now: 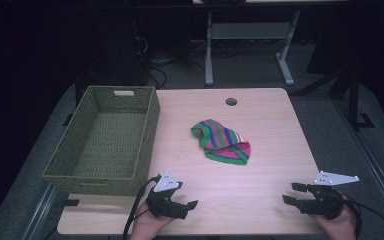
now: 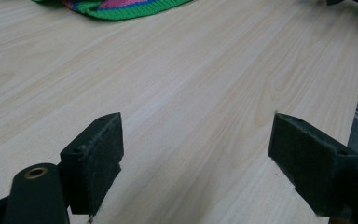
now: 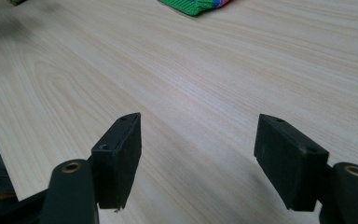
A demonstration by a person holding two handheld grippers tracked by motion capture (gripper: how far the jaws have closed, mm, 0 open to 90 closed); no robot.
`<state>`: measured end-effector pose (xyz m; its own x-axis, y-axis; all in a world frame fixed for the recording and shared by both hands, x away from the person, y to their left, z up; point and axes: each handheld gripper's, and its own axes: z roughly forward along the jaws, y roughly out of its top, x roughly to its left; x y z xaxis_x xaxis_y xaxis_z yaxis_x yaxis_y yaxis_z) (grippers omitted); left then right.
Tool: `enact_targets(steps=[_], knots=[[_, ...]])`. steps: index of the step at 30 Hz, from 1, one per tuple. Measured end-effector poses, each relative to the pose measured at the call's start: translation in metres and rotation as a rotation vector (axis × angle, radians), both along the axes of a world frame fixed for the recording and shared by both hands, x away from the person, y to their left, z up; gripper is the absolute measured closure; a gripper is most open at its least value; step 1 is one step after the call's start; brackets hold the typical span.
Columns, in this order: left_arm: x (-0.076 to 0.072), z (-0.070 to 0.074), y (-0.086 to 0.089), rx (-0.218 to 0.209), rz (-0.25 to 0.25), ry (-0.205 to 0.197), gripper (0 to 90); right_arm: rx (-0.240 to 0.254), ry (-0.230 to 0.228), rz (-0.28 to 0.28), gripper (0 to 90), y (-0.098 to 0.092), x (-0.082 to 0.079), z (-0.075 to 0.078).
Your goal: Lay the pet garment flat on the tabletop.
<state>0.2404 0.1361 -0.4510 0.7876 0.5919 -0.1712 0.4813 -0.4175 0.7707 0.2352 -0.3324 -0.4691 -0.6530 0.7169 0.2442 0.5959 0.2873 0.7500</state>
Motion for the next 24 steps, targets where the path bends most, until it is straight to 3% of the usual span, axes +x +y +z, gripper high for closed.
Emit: enact_targets(steps=[11, 15, 24], knots=[[-0.001, -0.001, -0.002, 0.013, -0.019, 0.003, 17.6, 0.000, 0.014, 0.024, 31.3, 0.005, 0.003, 0.000], [-0.002, -0.001, -0.002, 0.011, -0.022, 0.001, 17.6, -0.024, -0.002, 0.046, 30.7, 0.012, 0.007, 0.006], [-0.003, -0.001, -0.005, 0.016, -0.040, -0.001, 17.6, -0.056, 0.020, 0.128, 29.6, 0.035, 0.024, 0.017]])
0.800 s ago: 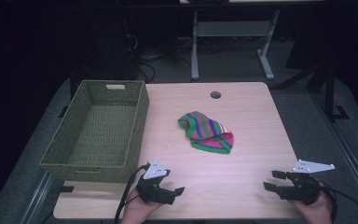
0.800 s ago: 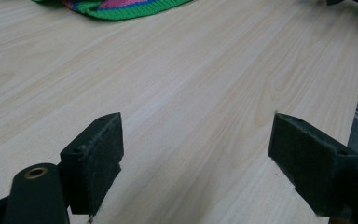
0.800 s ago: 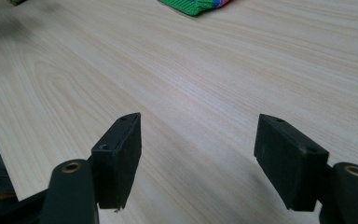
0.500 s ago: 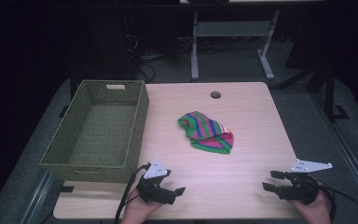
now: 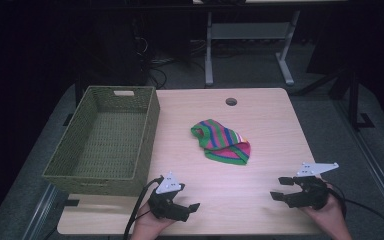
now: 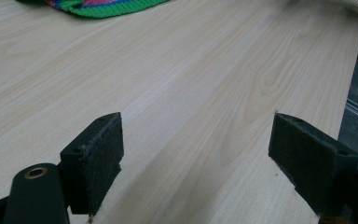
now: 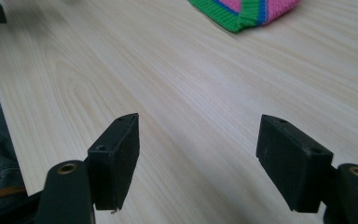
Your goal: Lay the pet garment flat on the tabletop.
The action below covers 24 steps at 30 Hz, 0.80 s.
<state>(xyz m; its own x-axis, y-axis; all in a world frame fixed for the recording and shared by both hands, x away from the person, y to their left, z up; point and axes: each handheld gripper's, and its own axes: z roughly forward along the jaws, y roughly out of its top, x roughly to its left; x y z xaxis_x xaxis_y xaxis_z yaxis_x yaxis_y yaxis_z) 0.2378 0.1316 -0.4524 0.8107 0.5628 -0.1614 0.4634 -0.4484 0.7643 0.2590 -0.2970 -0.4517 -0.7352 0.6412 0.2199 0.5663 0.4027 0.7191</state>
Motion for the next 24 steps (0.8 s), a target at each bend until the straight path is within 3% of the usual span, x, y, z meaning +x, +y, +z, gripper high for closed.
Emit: enact_targets(steps=[11, 12, 16, 24], knots=[[0.000, 0.001, 0.003, -0.014, 0.007, 0.001, 17.5, 0.014, 0.027, 0.044, 29.7, 0.008, 0.015, 0.014], [0.000, 0.001, 0.004, -0.018, 0.010, 0.004, 17.5, 0.026, 0.048, 0.054, 29.7, 0.010, 0.017, 0.016], [0.000, 0.001, 0.004, -0.026, 0.014, 0.006, 17.6, 0.024, 0.065, 0.077, 29.8, 0.013, 0.022, 0.018], [0.000, 0.001, 0.004, -0.030, 0.013, 0.006, 17.6, 0.005, 0.063, 0.102, 30.4, 0.021, 0.034, 0.028]])
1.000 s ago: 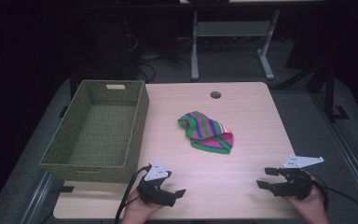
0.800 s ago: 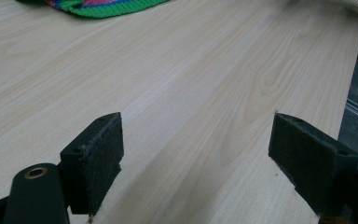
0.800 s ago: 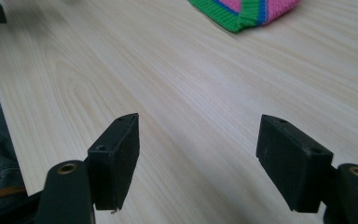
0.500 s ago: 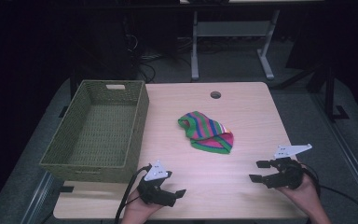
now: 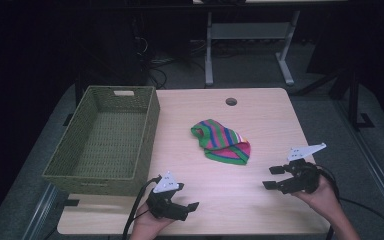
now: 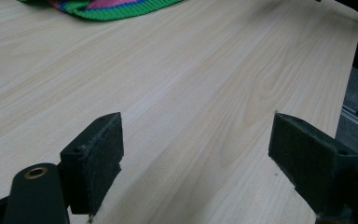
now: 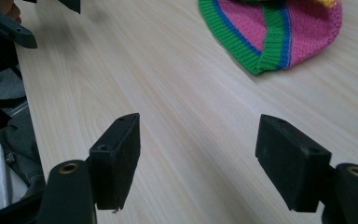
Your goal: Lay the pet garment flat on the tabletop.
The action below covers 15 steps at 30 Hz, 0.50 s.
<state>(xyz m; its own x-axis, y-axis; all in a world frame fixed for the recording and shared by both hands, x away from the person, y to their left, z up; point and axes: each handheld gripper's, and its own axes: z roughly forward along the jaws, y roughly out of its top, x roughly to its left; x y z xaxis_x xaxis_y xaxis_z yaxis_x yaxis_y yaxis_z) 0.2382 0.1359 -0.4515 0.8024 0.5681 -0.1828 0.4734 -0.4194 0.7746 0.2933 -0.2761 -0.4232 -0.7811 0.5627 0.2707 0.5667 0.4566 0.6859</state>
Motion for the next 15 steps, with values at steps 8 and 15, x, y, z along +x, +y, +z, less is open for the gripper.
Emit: enact_targets(steps=[8, 15], knots=[[0.000, 0.001, 0.002, -0.004, 0.003, -0.004, 17.6, -0.016, 0.005, 0.027, 30.8, 0.009, 0.016, 0.011], [0.000, 0.001, 0.001, -0.014, 0.000, -0.006, 17.6, -0.022, 0.006, 0.060, 30.7, 0.020, 0.029, 0.024]])
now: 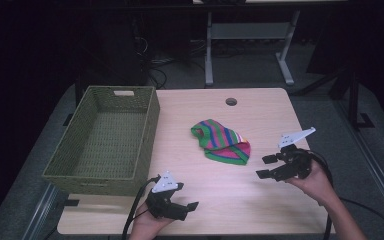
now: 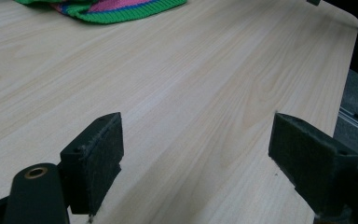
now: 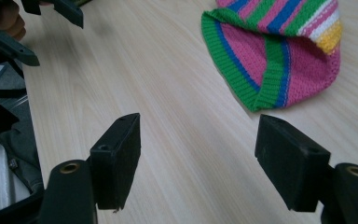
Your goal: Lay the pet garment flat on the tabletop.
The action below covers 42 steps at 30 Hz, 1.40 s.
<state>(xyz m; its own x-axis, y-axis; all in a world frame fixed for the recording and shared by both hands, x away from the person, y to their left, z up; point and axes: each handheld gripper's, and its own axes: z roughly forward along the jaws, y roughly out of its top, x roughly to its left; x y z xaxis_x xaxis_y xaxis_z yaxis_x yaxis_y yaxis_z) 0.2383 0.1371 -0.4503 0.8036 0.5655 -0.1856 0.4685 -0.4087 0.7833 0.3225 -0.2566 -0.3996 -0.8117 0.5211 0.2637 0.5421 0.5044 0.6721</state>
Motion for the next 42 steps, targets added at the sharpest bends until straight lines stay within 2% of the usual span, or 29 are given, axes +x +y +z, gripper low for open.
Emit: enact_targets(steps=[6, 17, 24, 36, 42], knots=[[0.000, 0.000, -0.001, 0.002, -0.001, 0.000, 17.5, 0.023, 0.003, 0.012, 30.8, 0.004, 0.007, 0.007], [0.000, 0.000, -0.001, -0.003, 0.000, 0.001, 17.6, -0.013, 0.002, 0.027, 30.9, 0.016, 0.029, 0.020], [-0.001, 0.001, -0.001, -0.001, -0.005, 0.001, 17.5, 0.000, 0.018, 0.039, 30.9, 0.023, 0.036, 0.022], [-0.001, 0.002, -0.001, 0.000, -0.013, -0.003, 17.6, -0.025, 0.033, 0.056, 30.9, 0.037, 0.048, 0.025], [-0.001, 0.003, -0.001, 0.004, -0.018, -0.008, 17.6, -0.038, 0.027, 0.064, 30.9, 0.045, 0.055, 0.027]])
